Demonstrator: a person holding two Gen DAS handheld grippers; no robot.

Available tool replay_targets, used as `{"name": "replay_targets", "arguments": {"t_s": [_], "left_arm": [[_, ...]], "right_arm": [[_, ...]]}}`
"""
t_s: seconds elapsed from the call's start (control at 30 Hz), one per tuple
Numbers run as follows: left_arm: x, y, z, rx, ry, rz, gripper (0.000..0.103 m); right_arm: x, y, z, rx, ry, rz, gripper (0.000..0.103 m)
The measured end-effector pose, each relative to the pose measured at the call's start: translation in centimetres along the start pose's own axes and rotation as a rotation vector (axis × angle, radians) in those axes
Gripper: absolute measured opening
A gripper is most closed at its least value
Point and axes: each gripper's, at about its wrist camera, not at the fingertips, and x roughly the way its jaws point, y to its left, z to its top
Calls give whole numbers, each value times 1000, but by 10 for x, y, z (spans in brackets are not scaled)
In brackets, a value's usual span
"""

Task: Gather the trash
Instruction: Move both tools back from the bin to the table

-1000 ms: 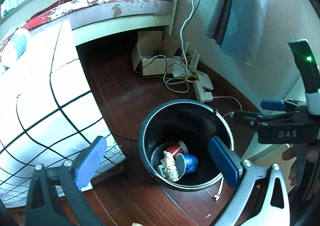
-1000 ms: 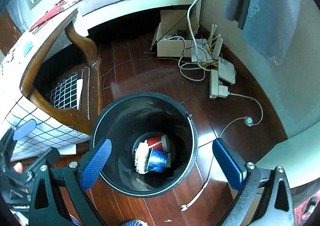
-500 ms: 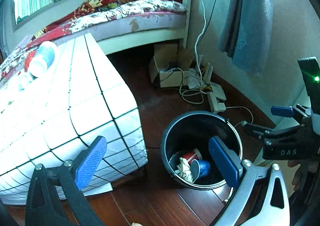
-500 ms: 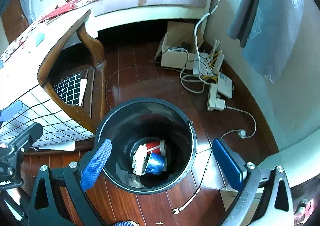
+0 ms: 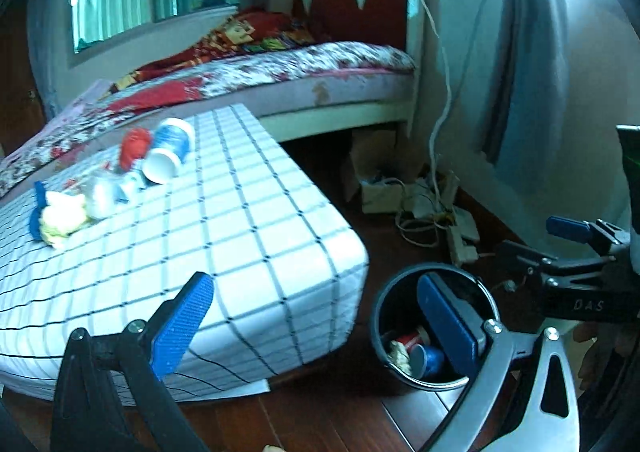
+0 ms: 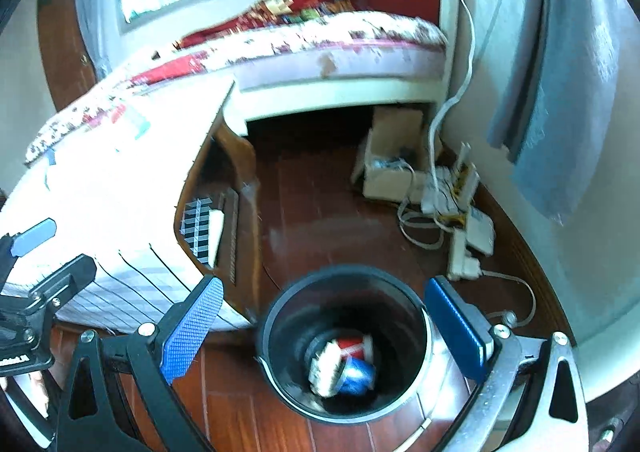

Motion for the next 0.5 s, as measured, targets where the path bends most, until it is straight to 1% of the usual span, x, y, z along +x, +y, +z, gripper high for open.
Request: {"name": "replay_targets", "arguments": {"t_s": [0.17,0.33,0.5], "left_arm": [[-6,29,4,-37,-23,58,102],[-10,62,0,-79,-28,113,102],[-13,101,-7,-127,-25,172,102]], "right_arm": [[4,36,16,-35,-39,38,102],[12,69,25,-67,-46,82,102],[23,112,32,-121,-40,125,102]]}}
